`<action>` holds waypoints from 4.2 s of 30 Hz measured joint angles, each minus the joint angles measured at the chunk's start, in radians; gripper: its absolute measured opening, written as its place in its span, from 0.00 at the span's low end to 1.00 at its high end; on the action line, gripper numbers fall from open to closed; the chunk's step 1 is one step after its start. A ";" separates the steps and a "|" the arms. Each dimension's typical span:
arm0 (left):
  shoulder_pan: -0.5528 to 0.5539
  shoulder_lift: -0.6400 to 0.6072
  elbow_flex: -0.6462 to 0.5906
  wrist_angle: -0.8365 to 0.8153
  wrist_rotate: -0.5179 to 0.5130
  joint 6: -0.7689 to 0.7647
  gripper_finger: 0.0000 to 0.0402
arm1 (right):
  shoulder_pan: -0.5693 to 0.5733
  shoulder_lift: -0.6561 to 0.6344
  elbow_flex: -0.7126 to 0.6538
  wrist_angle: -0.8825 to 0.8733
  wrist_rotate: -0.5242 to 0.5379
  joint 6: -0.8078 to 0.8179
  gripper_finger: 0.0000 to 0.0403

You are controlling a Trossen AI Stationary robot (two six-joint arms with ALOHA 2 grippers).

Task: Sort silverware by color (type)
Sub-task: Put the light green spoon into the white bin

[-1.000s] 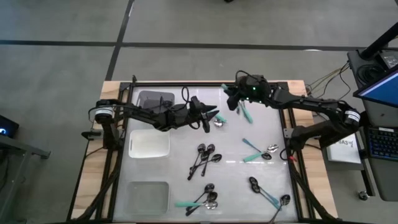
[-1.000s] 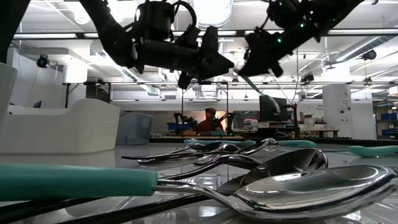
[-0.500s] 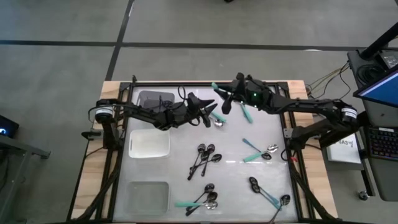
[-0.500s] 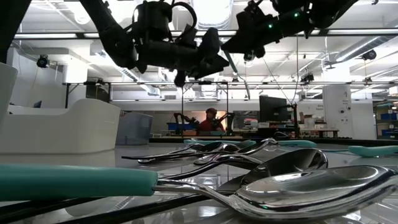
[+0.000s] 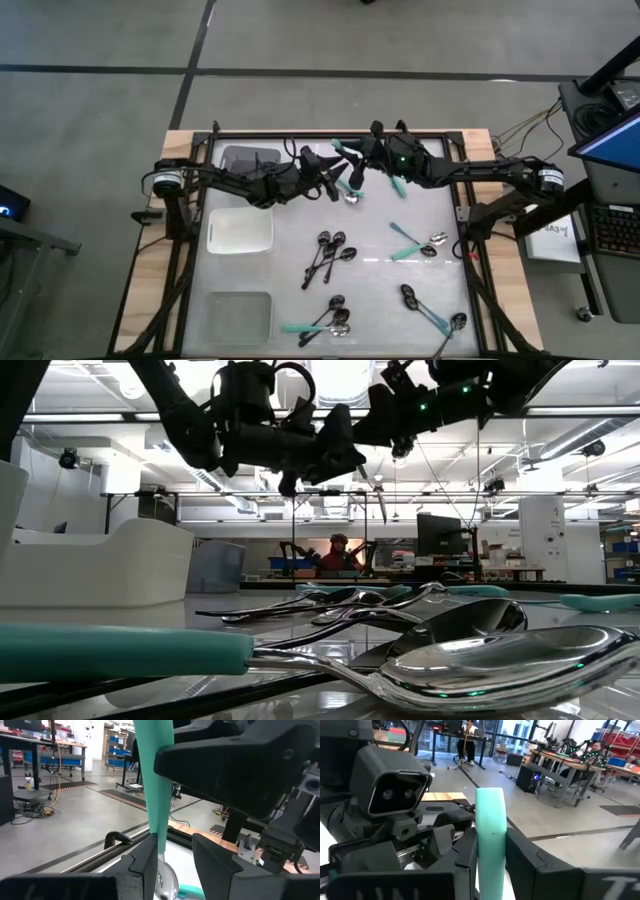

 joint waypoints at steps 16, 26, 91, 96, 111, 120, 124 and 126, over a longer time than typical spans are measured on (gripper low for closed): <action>0.003 -0.002 0.047 -0.049 -0.050 0.010 0.26 | 0.061 0.011 0.001 0.018 0.028 -0.086 0.16; 0.003 -0.002 0.047 -0.051 -0.041 0.053 0.08 | 0.063 0.011 0.001 0.018 0.040 -0.089 0.16; -0.140 -0.625 0.020 -2.113 0.247 -0.342 0.23 | 0.065 -0.059 0.000 -0.658 0.209 0.396 0.33; -0.140 -0.573 0.043 -2.117 0.303 -0.308 0.32 | 0.065 -0.059 0.000 -0.682 0.207 0.443 0.33; -0.146 -0.465 0.277 -1.858 0.226 0.058 0.27 | 0.065 0.015 0.000 -0.742 0.199 0.528 0.33; -0.123 -0.238 0.264 -1.473 0.209 0.354 0.27 | 0.083 0.001 0.000 -0.879 0.206 0.535 0.33; -0.076 -0.105 0.319 -1.464 0.209 0.416 0.27 | 0.097 -0.015 0.000 -0.903 0.209 0.534 0.33; -0.051 -0.048 0.362 -1.456 0.209 0.436 0.27 | 0.099 -0.021 0.000 -0.909 0.209 0.531 0.33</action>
